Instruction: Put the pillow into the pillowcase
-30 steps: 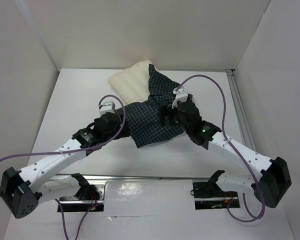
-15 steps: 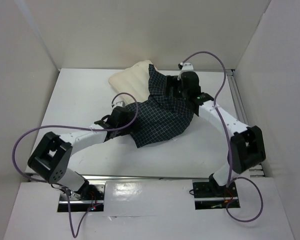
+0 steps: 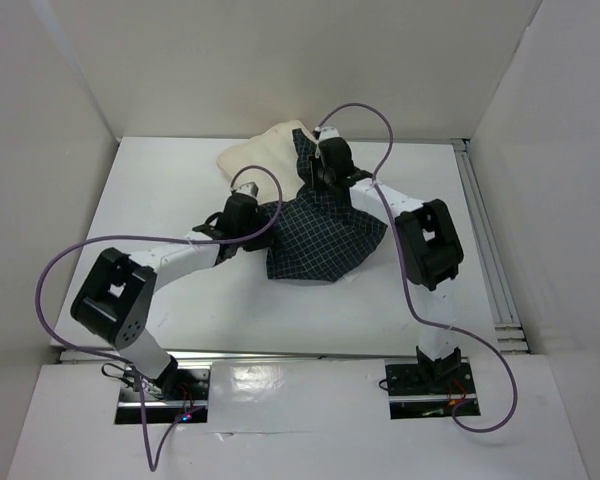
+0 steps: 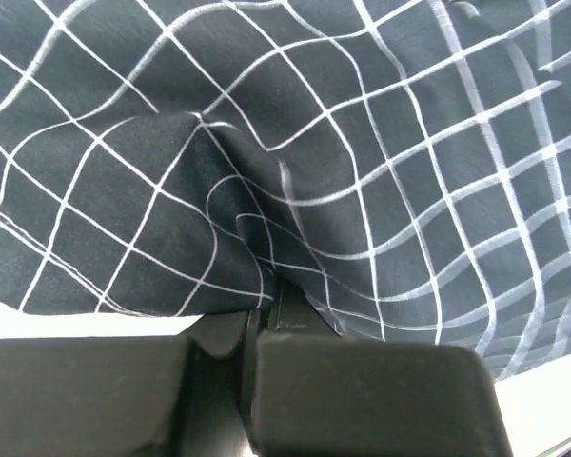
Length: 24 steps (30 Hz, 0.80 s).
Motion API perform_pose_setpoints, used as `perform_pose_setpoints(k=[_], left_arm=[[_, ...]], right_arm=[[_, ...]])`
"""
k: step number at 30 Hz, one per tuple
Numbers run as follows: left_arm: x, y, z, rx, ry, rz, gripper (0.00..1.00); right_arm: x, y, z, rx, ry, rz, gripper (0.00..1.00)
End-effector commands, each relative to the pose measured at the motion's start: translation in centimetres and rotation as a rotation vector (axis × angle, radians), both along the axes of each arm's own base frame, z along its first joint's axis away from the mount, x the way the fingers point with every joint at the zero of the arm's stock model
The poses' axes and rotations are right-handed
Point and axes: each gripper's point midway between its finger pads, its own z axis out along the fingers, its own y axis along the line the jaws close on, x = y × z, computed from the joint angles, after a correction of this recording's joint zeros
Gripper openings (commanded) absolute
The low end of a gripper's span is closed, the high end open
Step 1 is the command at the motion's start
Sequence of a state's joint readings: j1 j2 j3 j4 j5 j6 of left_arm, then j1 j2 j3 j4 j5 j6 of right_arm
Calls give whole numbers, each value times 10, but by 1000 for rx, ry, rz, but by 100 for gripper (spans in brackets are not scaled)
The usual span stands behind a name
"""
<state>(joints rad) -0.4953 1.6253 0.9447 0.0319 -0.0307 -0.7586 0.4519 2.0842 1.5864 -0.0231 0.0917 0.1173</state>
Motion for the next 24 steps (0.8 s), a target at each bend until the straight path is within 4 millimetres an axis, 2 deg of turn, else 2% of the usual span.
perform_pose_setpoints(k=[1, 2, 3, 4, 5, 6, 7, 8, 9, 10, 11, 12, 13, 14, 15, 17, 18, 19, 20, 21, 22, 23, 24], left_arm=[[15, 24, 61, 1, -167, 92, 0], [13, 30, 72, 8, -187, 114, 0], [12, 42, 101, 3, -248, 147, 0], [13, 57, 114, 42, -288, 207, 0], [6, 70, 119, 80, -279, 243, 0], [1, 82, 151, 65, -334, 294, 0], [-2, 103, 165, 109, -365, 380, 0], [-8, 114, 177, 115, -382, 427, 0], [-18, 127, 182, 148, -377, 461, 0], [-28, 143, 211, 142, -442, 518, 0], [-36, 153, 222, 146, -461, 549, 0], [-45, 162, 232, 140, -472, 589, 0], [-58, 174, 242, 145, -463, 624, 0], [-74, 194, 268, 125, -517, 706, 0], [-84, 204, 268, 140, -511, 743, 0], [-110, 235, 286, 171, -529, 852, 0], [-120, 244, 293, 168, -533, 889, 0], [-131, 254, 310, 160, -561, 928, 0], [-141, 261, 311, 174, -549, 946, 0], [-145, 265, 316, 168, -555, 967, 0], [-144, 265, 317, 174, -550, 965, 0], [-144, 266, 321, 172, -551, 980, 0], [-141, 265, 314, 188, -528, 980, 0]], right_arm=[[20, -6, 64, 62, -129, -100, 2], [17, -3, 77, 70, -149, -99, 2], [12, -8, 101, 85, -186, -111, 2], [6, -8, 110, 87, -200, -116, 2], [-3, -13, 142, 97, -260, -137, 4], [-6, -20, 156, 95, -292, -159, 4], [-15, -21, 162, 92, -301, -171, 4], [-21, -22, 174, 98, -322, -182, 4], [-31, -29, 205, 115, -374, -179, 4], [-40, -28, 210, 118, -375, -170, 4], [-46, -30, 216, 118, -386, -157, 4], [-62, -24, 239, 151, -413, -114, 4], [-69, -25, 242, 154, -409, -99, 4], [-87, -14, 254, 171, -407, -42, 4], [-96, -9, 261, 184, -412, -12, 4], [-118, 9, 280, 225, -435, 69, 4], [-124, 10, 287, 239, -445, 93, 4], [-134, 25, 296, 280, -440, 157, 4], [-139, 28, 306, 305, -437, 182, 4], [-140, 40, 304, 321, -403, 207, 4], [-134, 55, 272, 296, -289, 237, 4], [-131, 63, 282, 337, -267, 241, 4], [-125, 70, 270, 337, -223, 242, 4]])
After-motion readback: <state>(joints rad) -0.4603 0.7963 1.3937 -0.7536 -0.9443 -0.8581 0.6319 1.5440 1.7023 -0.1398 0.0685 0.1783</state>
